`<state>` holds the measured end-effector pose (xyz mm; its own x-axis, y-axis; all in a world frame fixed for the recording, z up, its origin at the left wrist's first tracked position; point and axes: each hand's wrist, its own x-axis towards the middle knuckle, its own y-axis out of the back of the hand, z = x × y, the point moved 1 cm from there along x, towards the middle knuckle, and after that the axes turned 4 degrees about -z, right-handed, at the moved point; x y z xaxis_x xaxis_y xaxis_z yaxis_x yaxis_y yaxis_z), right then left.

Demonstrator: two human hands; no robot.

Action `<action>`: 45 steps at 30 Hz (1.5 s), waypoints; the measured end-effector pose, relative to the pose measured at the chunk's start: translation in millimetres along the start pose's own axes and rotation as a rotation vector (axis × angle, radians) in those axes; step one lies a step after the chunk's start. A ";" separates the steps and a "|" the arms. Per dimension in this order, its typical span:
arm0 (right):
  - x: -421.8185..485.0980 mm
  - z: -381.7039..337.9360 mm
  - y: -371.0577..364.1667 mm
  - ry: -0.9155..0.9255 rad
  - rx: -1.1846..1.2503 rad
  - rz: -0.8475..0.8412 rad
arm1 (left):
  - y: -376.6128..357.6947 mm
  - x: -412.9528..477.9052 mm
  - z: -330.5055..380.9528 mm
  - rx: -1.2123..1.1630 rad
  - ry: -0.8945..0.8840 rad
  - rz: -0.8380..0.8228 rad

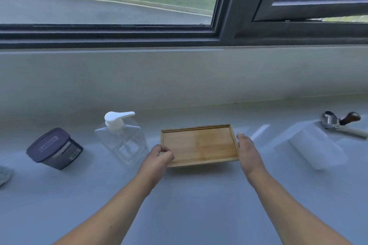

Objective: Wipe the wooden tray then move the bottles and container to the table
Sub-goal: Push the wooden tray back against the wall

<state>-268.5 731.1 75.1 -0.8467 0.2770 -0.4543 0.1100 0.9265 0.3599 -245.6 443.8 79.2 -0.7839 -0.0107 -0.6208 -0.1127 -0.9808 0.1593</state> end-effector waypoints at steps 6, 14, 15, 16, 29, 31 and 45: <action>59.5 -18.8 1.5 0.013 -0.002 -0.058 | -20.7 45.4 22.3 -0.009 -0.005 0.106; 120.2 -30.1 -16.7 -0.030 0.019 -0.065 | -29.9 93.9 44.2 0.032 0.008 0.261; 125.7 -30.2 -18.2 -0.034 0.025 -0.065 | -30.5 100.2 46.7 0.046 0.013 0.274; 130.2 -30.1 -19.5 -0.034 0.024 -0.068 | -30.9 106.3 49.0 0.062 0.014 0.285; 155.8 -30.0 -26.2 0.023 -0.003 -0.070 | -29.6 132.3 61.5 0.120 0.011 0.313; 156.3 -31.0 -27.4 0.015 -0.014 -0.070 | -29.2 132.2 59.1 0.115 0.024 0.309; 134.6 -22.9 -30.8 0.105 -0.114 -0.088 | -32.0 130.0 51.1 0.282 0.014 0.313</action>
<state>-397.8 733.9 21.5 -0.9007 0.1622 -0.4030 -0.0217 0.9097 0.4147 -375.0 483.8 32.6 -0.7990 -0.3037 -0.5191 -0.0352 -0.8380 0.5445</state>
